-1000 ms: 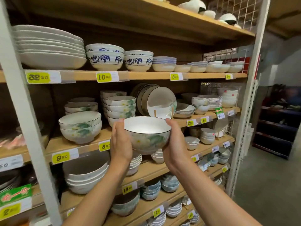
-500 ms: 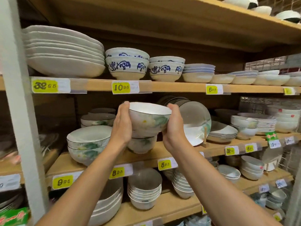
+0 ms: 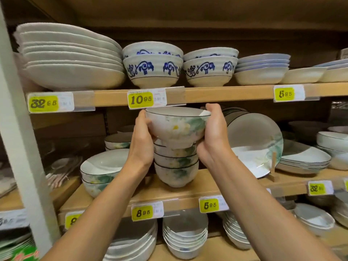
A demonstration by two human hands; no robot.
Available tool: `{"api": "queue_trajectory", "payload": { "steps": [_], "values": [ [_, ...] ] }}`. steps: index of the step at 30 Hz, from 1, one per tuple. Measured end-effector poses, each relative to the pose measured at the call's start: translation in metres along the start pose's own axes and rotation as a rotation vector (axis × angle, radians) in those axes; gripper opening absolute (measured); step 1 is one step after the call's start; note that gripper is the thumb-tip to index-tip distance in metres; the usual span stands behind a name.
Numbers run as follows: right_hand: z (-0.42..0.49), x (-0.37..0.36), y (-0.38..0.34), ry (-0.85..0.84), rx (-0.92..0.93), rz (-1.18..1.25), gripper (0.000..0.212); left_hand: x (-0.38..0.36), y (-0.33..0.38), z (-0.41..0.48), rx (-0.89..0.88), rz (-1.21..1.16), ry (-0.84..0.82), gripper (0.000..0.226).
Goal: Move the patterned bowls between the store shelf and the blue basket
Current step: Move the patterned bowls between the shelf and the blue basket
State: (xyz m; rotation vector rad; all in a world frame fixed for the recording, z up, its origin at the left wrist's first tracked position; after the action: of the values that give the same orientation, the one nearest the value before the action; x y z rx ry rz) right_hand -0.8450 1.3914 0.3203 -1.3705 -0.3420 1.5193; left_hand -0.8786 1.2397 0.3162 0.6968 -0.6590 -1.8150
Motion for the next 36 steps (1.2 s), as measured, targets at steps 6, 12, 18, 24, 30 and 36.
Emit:
{"api": "queue_trajectory", "payload": {
  "steps": [6, 12, 18, 24, 30, 36],
  "values": [
    [0.021, -0.001, 0.003, 0.0, 0.017, -0.014, 0.026, -0.005, -0.008, 0.012, 0.057, 0.026, 0.057, 0.028],
    [0.048, 0.006, 0.014, 0.109, 0.045, -0.128, 0.033, -0.002, -0.024, 0.028, 0.1, 0.13, 0.192, 0.022],
    [0.06, 0.009, 0.023, 0.184, -0.034, -0.379, 0.055, 0.002, -0.048, 0.034, 0.25, 0.116, 0.216, 0.053],
    [0.06, 0.017, 0.039, 0.183, -0.113, -0.452, 0.071, 0.003, -0.063, 0.023, 0.345, 0.161, 0.327, 0.087],
    [0.067, 0.033, 0.057, 0.197, -0.154, -0.476, 0.073, 0.004, -0.076, 0.021, 0.309, 0.333, 0.344, 0.071],
    [0.071, 0.034, 0.062, 0.164, -0.161, -0.422, 0.086, 0.008, -0.084, 0.023, 0.29, 0.392, 0.46, 0.042]
  ]
}}
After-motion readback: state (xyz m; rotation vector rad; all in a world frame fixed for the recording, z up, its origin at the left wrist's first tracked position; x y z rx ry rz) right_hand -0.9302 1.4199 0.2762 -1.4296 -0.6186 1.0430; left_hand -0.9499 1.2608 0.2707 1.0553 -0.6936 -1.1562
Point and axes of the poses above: each hand's wrist, its own z-axis towards the middle knuckle, its own x-axis out of the back of the hand, y = z × x, the point moved 5 cm from there along z, towards the middle knuckle
